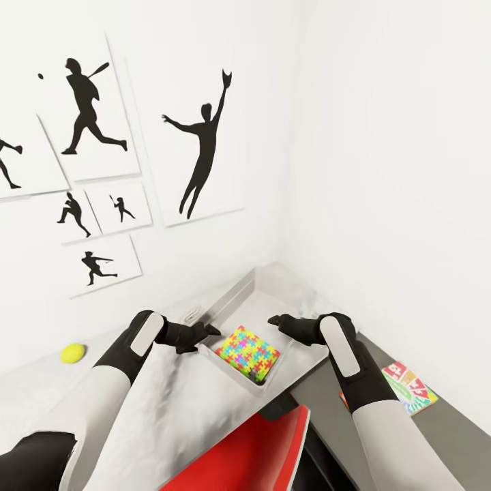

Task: Put all the toys in the child's room - the three board games (two on the bed and one on the table), the two jigsaw puzzles on the table, and the tennis ball on the table - inside the toy box on the table in the child's room.

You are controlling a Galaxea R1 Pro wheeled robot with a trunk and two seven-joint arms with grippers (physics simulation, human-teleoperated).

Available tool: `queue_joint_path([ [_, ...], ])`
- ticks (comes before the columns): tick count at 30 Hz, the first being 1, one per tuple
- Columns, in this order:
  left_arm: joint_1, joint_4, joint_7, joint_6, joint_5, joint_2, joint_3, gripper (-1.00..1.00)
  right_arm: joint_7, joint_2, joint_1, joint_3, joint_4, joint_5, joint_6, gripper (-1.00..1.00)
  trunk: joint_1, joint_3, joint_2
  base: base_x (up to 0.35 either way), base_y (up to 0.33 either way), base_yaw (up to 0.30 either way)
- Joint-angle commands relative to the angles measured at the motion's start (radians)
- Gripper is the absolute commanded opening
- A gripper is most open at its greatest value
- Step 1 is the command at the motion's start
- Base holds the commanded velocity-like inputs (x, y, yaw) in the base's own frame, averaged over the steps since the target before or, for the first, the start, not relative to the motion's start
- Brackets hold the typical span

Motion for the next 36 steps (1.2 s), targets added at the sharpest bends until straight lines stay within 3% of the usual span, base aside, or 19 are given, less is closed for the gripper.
queue_joint_path([
  [1,-0.001,-0.001,0.001,0.002,0.003,0.001,-0.004,1.0,-0.01,-0.001,-0.001,0.001,-0.001,-0.01,0.001,1.0,0.001,-0.004,-0.002,0.0,0.0,0.0],
  [14,-0.001,-0.001,0.001,0.002,0.003,0.001,-0.004,1.0,-0.013,-0.015,-0.001,0.001,-0.001,-0.009,0.001,1.0,0.001,-0.021,-0.002,0.0,0.0,0.0],
  [23,-0.001,-0.001,0.001,0.002,0.003,0.001,-0.004,1.0,-0.083,-0.017,-0.002,0.001,-0.001,-0.01,0.005,1.0,0.001,-0.032,-0.002,0.0,0.0,0.0],
  [36,-0.001,-0.002,0.0,0.002,0.004,0.003,-0.004,1.0,-0.099,-0.016,-0.002,0.001,0.003,-0.011,0.005,1.0,0.001,-0.05,-0.002,0.0,0.0,0.0],
])
